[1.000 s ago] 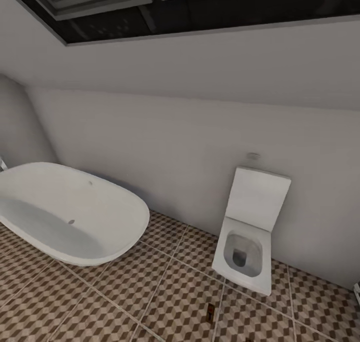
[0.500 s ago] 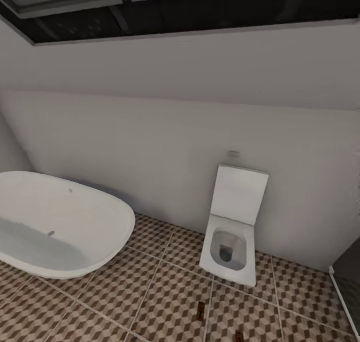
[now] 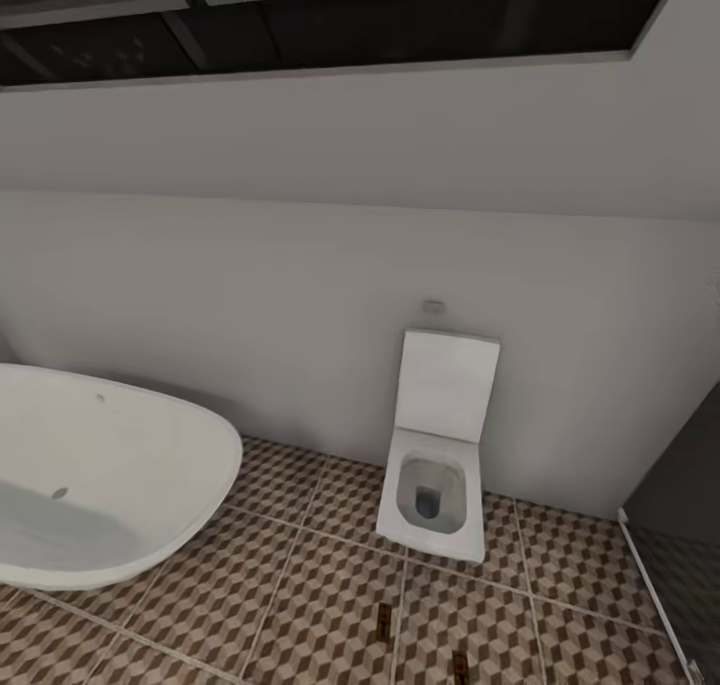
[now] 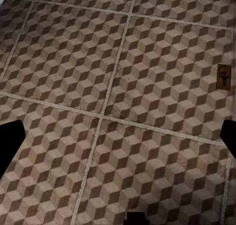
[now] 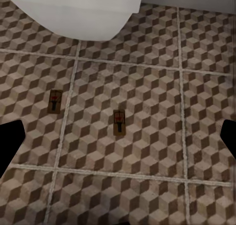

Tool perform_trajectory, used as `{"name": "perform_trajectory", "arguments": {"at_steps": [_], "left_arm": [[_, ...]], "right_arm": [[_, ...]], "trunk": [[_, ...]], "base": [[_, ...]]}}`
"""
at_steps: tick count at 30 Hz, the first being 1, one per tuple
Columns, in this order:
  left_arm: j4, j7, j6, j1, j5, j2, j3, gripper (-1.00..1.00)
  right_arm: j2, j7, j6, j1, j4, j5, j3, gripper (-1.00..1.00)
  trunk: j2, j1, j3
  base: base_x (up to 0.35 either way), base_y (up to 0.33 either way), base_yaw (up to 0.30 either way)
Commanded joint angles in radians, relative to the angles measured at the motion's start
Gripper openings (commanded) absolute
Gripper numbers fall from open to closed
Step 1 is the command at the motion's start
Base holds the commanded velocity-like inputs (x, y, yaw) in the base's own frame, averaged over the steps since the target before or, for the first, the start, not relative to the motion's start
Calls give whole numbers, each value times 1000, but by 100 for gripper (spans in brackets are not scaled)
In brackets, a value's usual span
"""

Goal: Take the four mousetraps from the cabinet in the bathroom and place them on the bathroom floor. Make sure all four end up on the same floor surface, and ensure that at least two of them are either under or directly next to the same bathroom sink.

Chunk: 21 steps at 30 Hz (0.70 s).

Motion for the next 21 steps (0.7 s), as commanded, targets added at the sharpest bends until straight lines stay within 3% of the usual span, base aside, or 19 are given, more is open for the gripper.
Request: {"name": "perform_trajectory", "arguments": {"at_steps": [1, 15, 21], "left_arm": [[3, 4, -5, -1, 3, 0, -9, 100], [3, 4, -5, -1, 3, -1, -9, 100], [3, 4, -5, -1, 3, -1, -9, 100]], "right_arm": [[0, -4, -3, -1, 1, -7, 9, 100], [0, -5, -3, -1, 1, -7, 9, 100], [0, -5, -3, -1, 1, -8, 9, 100]], "trunk": [[-2, 1, -2], [-2, 1, 1], [-2, 1, 3]], "base": [[0, 0, -195], [0, 0, -77], [0, 0, -235]]}}
